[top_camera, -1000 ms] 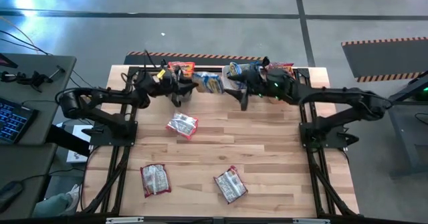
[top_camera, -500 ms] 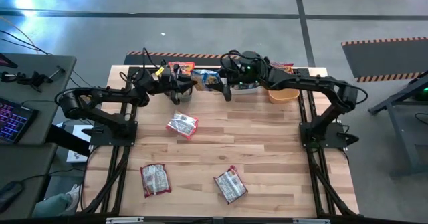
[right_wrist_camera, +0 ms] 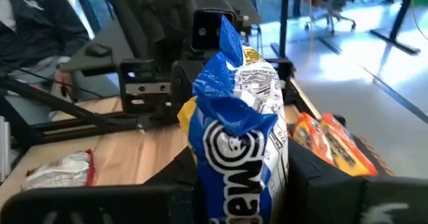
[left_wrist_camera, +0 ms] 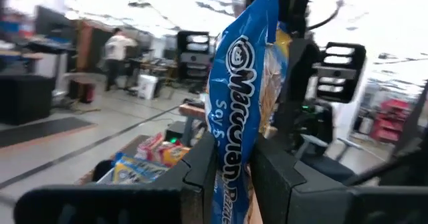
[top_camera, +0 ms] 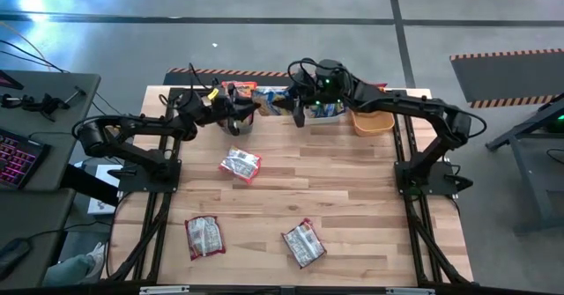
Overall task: Sort Maruchan noodles
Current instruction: Put the blue noodle pack into the white bin
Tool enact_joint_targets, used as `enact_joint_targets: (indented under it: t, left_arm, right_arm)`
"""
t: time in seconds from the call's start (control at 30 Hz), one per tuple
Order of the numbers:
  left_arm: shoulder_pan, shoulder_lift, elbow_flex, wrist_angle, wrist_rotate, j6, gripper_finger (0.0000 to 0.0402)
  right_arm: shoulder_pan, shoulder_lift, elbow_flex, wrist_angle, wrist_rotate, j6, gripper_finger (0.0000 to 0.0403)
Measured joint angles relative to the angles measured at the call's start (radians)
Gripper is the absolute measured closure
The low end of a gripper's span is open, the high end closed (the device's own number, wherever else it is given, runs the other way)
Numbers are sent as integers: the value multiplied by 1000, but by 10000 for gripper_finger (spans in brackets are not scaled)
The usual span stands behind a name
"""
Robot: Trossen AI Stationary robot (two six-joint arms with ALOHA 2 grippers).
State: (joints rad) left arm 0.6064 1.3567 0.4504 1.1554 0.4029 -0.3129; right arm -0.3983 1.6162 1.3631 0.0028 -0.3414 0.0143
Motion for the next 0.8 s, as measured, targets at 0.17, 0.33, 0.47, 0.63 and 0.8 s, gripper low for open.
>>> enact_joint_targets:
  t: [0.17, 0.33, 0.47, 0.63, 0.8]
  left_arm:
    - [6, 5, -4, -132, -109, 61, 314]
    - [33, 1, -3, -172, -174, 124, 290]
    - [62, 1, -3, -176, -175, 148, 285]
    - [84, 1, -3, -176, -175, 167, 291]
    - [95, 1, -3, -172, -173, 197, 297]
  right_arm:
    - [-27, 0, 120, -172, 110, 8, 306]
    - [-87, 29, 290, -475, 230, 133, 309]
    - [-174, 97, 416, -705, 237, 254, 309]
    - [-254, 209, 481, -885, 186, 327, 309]
    - [-304, 298, 503, -947, 69, 405, 309]
